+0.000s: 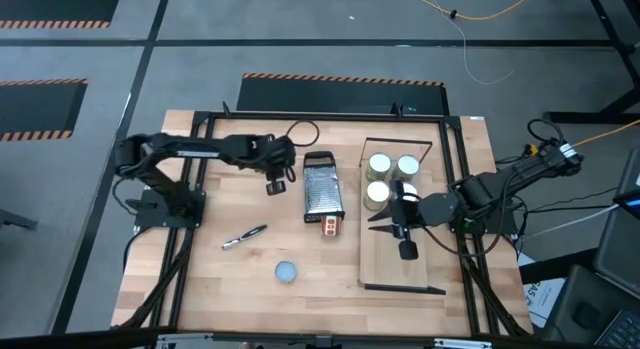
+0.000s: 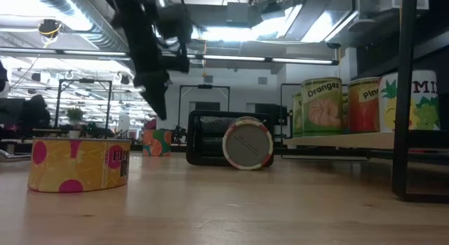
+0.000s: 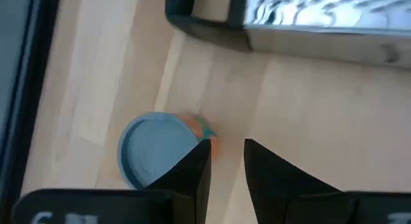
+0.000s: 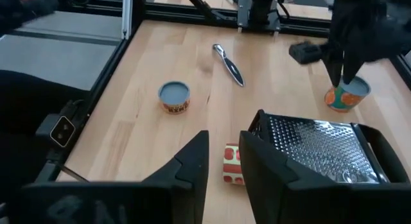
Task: Pick and place cans onto a shelf
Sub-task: Put the small canned oranges on the shelf
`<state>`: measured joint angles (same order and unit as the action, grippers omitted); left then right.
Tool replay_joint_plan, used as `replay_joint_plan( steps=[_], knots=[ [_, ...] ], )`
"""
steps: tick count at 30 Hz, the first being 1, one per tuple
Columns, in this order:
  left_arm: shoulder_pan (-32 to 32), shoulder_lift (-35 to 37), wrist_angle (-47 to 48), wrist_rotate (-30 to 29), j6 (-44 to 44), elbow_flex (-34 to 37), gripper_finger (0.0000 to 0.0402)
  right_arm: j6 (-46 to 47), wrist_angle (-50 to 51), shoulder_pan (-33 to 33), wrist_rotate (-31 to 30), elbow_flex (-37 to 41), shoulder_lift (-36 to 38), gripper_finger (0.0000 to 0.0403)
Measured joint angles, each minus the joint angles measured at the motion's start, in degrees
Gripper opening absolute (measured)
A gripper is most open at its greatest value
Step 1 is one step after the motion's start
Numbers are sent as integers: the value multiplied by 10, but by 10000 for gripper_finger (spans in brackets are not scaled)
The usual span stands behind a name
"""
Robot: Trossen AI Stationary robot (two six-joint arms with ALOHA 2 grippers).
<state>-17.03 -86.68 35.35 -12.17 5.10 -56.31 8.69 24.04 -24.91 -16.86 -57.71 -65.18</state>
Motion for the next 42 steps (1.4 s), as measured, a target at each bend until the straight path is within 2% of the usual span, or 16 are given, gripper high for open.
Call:
replay_joint_plan(
  steps=[8, 28, 34, 42],
  knots=[
    [-18, -56, -10, -36, -3, -2, 86, 0, 2, 0, 4, 0, -1, 91],
    [-17, -54, -63, -33, -18, 0, 86, -2, 7, 0, 4, 0, -1, 91],
    [-18, -54, -63, -96, -47, 0, 86, -2, 7, 0, 4, 0, -1, 91],
    [-17, -54, -37, -113, -95, 0, 86, -2, 7, 0, 4, 0, -1, 91]
  ],
)
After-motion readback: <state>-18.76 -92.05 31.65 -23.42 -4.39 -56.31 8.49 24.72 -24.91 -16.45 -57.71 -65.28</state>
